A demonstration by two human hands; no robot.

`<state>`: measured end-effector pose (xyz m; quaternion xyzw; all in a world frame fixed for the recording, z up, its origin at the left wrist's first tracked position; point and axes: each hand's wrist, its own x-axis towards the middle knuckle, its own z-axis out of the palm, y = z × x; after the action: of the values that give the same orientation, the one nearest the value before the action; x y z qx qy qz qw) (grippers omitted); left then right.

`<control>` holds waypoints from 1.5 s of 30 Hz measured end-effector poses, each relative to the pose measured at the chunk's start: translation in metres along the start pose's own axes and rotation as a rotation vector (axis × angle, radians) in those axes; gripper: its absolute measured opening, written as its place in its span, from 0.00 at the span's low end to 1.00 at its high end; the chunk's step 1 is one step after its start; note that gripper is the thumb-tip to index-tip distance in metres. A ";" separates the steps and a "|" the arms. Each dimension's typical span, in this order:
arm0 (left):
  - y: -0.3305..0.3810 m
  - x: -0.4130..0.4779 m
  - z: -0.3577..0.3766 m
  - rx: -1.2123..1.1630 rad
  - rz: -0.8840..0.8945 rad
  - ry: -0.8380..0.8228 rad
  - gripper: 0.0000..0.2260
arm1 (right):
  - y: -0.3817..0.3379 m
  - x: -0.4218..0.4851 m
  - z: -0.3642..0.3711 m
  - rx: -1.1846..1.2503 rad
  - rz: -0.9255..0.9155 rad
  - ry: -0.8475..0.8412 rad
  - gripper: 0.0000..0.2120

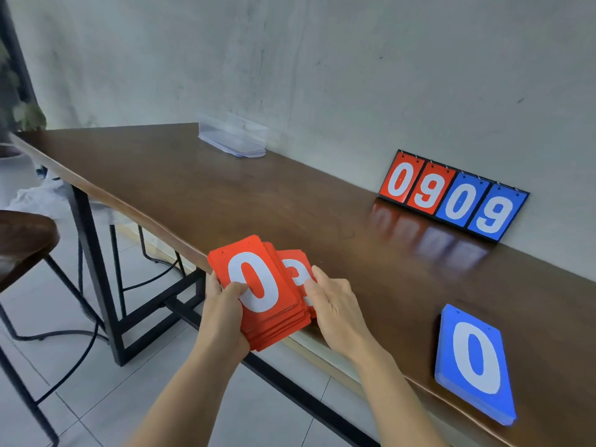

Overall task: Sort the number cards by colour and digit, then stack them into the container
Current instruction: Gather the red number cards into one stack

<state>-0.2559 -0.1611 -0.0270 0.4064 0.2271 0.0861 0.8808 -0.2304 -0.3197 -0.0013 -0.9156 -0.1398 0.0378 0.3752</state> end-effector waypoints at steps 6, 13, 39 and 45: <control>-0.010 -0.004 0.005 0.084 0.045 0.029 0.22 | -0.005 -0.006 0.016 0.108 -0.056 -0.080 0.26; -0.024 -0.012 0.006 0.260 0.282 -0.073 0.25 | 0.001 0.002 0.005 0.257 -0.064 0.058 0.34; 0.011 0.076 0.092 0.625 0.577 -0.747 0.21 | -0.017 0.075 0.001 0.459 0.043 0.818 0.16; 0.010 0.085 0.081 0.658 0.404 -0.808 0.21 | -0.011 0.068 0.007 0.432 0.147 0.783 0.18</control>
<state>-0.1423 -0.1803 -0.0014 0.6961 -0.1960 0.0153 0.6905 -0.1685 -0.2886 0.0037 -0.7692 0.0890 -0.2563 0.5785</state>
